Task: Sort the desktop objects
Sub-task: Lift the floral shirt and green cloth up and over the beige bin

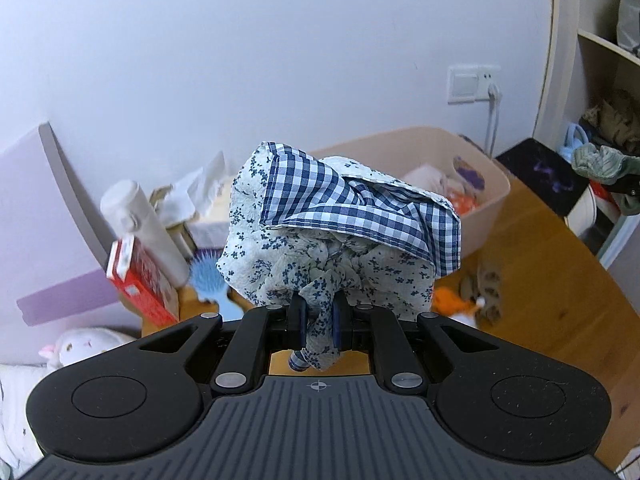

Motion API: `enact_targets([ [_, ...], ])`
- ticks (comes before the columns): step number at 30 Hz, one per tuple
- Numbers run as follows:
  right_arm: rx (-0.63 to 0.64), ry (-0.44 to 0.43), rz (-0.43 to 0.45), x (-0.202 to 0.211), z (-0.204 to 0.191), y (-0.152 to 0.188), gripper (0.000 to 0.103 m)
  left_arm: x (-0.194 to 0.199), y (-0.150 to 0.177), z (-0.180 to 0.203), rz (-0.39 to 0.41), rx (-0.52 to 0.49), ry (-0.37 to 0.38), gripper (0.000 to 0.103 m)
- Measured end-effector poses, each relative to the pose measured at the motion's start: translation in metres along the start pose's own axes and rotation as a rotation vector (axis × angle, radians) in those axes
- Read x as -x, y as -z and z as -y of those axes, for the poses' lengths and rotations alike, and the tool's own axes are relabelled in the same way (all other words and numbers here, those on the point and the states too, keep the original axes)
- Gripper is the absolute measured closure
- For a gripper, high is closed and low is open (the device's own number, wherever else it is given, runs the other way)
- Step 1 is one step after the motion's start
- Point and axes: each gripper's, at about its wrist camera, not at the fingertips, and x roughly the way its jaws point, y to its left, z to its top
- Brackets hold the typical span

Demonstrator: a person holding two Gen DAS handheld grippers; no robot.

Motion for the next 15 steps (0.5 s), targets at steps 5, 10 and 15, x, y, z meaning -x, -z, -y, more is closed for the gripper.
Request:
enact_targets([
  [5,0.021,-0.004,0.024,-0.016,0.010,-0.017,0.089,-0.010,-0.026,0.001,0.014,0.017,-0.021,0.092],
  [10,0.038,-0.011,0.036,-0.041,0.019,-0.033,0.089,-0.034,-0.046,0.004,0.005,0.040,-0.047,0.092],
  [15,0.054,-0.016,0.033,-0.075,0.024,-0.047,0.089,-0.066,-0.059,0.008,-0.023,0.051,-0.082,0.092],
])
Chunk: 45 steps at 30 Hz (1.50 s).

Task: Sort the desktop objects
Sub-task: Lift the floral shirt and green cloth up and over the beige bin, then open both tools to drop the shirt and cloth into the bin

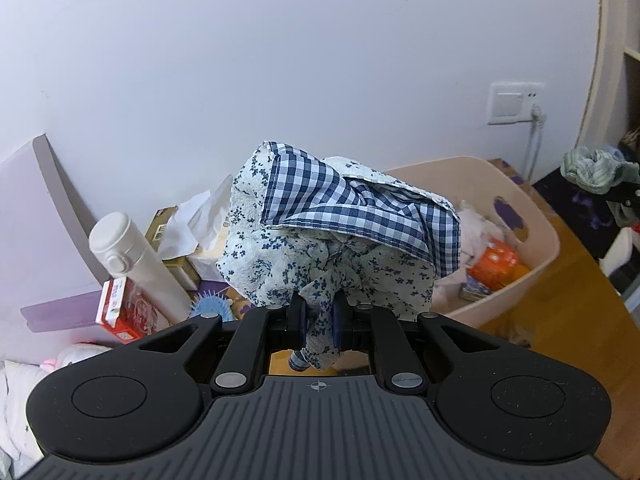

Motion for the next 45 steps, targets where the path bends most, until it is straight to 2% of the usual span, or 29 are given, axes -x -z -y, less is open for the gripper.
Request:
enact_targets([
  [9,0.037,-0.031,-0.030,-0.060,-0.005,-0.012,0.089,-0.053,-0.017,0.017,-0.062,0.015,-0.031,0.092],
  [16,0.025,-0.069,-0.097,-0.101,-0.009,-0.007,0.088,-0.093,-0.016,0.035,-0.134,0.007,-0.027,0.092],
  [20,-0.049,-0.110,-0.144,-0.123,-0.005,0.002,0.088,-0.109,-0.014,0.040,-0.161,0.009,-0.029,0.091],
  [28,-0.044,-0.128,-0.198,-0.143,-0.012,0.011,0.086,-0.127,-0.012,0.050,-0.210,0.022,-0.031,0.089],
  [30,-0.045,-0.131,-0.220,-0.148,-0.013,0.013,0.080,-0.129,-0.012,0.051,-0.209,0.011,-0.034,0.086],
  [32,-0.054,-0.139,-0.225,-0.150,-0.013,0.015,0.067,-0.129,-0.012,0.052,-0.209,0.009,-0.031,0.081],
  [34,-0.064,-0.144,-0.229,-0.149,-0.013,0.018,0.065,-0.127,-0.012,0.051,-0.204,0.015,-0.030,0.069],
  [36,-0.069,-0.139,-0.227,-0.148,-0.013,0.019,0.061,-0.124,-0.013,0.053,-0.192,0.017,-0.049,0.047],
  [38,-0.077,-0.137,-0.224,-0.145,-0.012,0.019,0.054,-0.118,-0.014,0.053,-0.164,0.016,-0.075,0.042],
  [42,-0.097,-0.128,-0.205,-0.137,-0.009,0.017,0.036,-0.109,-0.017,0.050,-0.147,0.024,-0.072,0.038],
  [45,-0.109,-0.121,-0.190,-0.129,-0.009,0.014,0.025,-0.100,-0.017,0.048,-0.128,0.029,-0.078,0.034],
])
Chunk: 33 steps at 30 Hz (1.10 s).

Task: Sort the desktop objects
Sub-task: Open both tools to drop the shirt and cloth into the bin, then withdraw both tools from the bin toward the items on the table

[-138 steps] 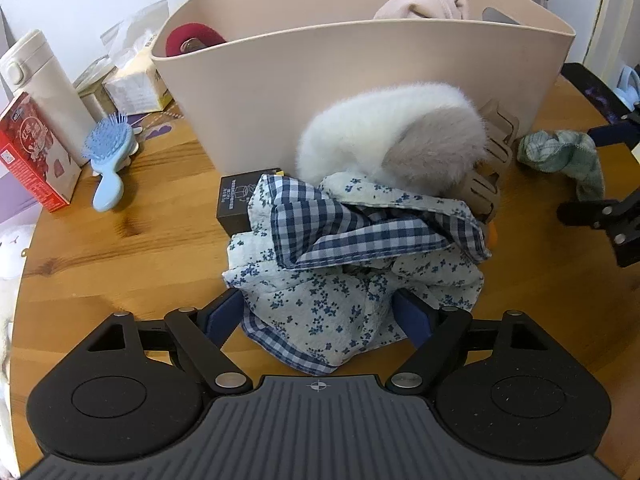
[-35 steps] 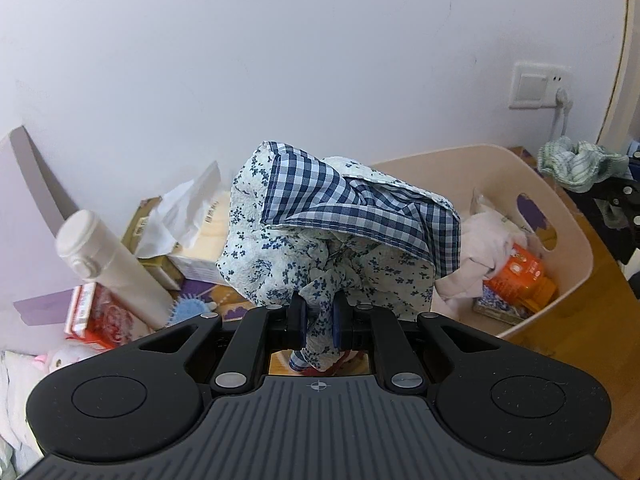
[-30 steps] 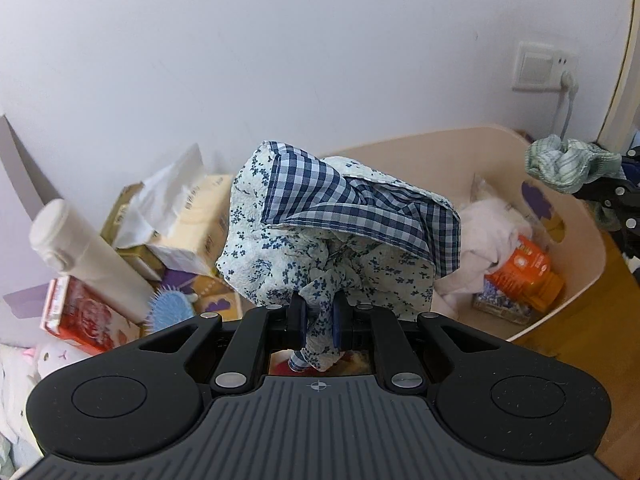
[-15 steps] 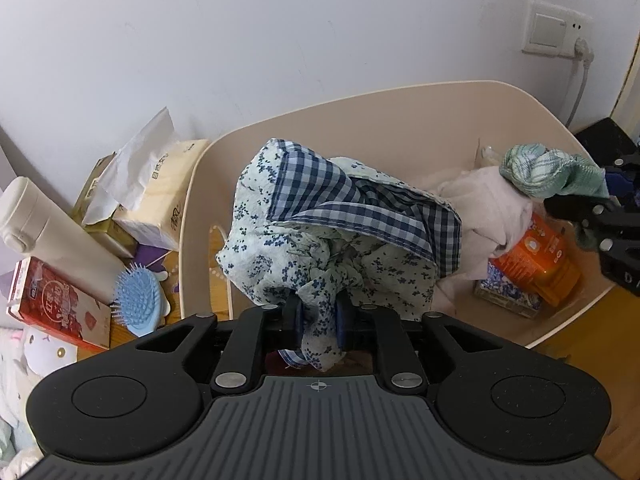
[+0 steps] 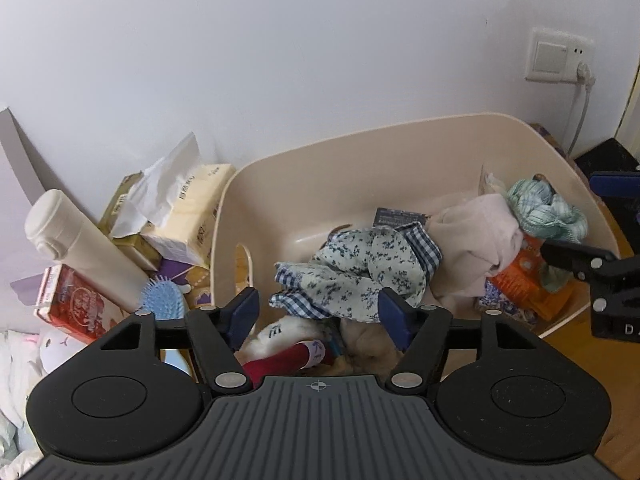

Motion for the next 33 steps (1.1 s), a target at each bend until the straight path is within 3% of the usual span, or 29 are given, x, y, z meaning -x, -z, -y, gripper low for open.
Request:
enact_targets([
  [4,-0.002,0.008,0.019,0.012,-0.005,-0.002,0.021,0.010,0.003,-0.005,0.017,0.004,-0.006,0.031],
  [6,-0.005,0.015,0.027,0.019,-0.007,-0.002,0.013,0.016,0.006,-0.007,0.022,0.008,-0.019,0.028],
  [14,-0.020,0.045,0.018,0.041,-0.021,0.002,0.010,0.042,0.025,-0.021,0.041,0.026,-0.015,0.025],
  [17,-0.024,0.057,0.008,0.049,-0.027,0.007,0.000,0.050,0.033,-0.028,0.040,0.029,-0.009,0.024],
  [33,-0.005,0.096,-0.082,0.063,-0.055,0.047,0.000,0.054,0.095,-0.027,-0.054,-0.014,0.093,0.021],
])
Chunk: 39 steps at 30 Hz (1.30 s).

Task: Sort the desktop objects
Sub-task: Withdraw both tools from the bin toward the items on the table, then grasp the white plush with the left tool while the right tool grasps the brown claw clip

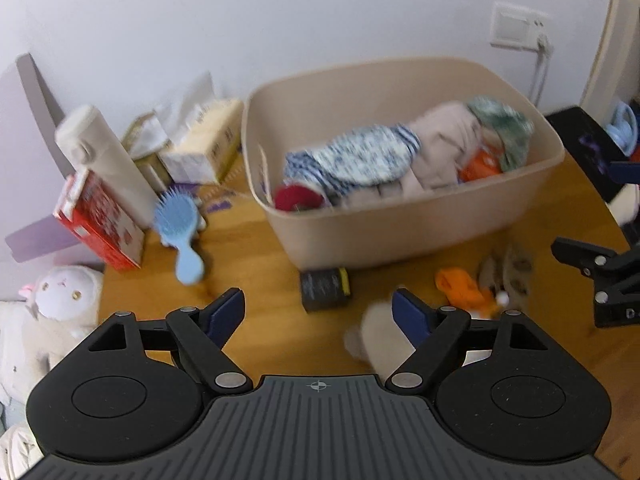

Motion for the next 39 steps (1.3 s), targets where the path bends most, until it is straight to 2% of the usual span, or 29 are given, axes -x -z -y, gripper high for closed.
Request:
enact_targets([
  [13,0.084,-0.037,-0.106,-0.023,0.000,0.042,0.000,-0.024,0.032,0.025,-0.097,-0.010,0.066,0.020],
  [17,0.110,-0.081,-0.113,-0.031,0.003,0.049,0.000,-0.031,0.036,0.032,-0.113,0.005,0.106,0.019],
  [26,0.198,-0.166,-0.114,-0.051,-0.002,0.053,0.000,-0.051,0.034,0.044,-0.137,0.023,0.122,0.018],
  [31,0.247,-0.184,-0.120,-0.064,-0.007,0.053,0.000,-0.066,0.034,0.049,-0.155,0.027,0.137,0.018],
  [39,0.275,-0.239,-0.121,-0.081,-0.005,0.054,0.000,-0.085,0.033,0.049,-0.169,0.073,0.148,0.018],
])
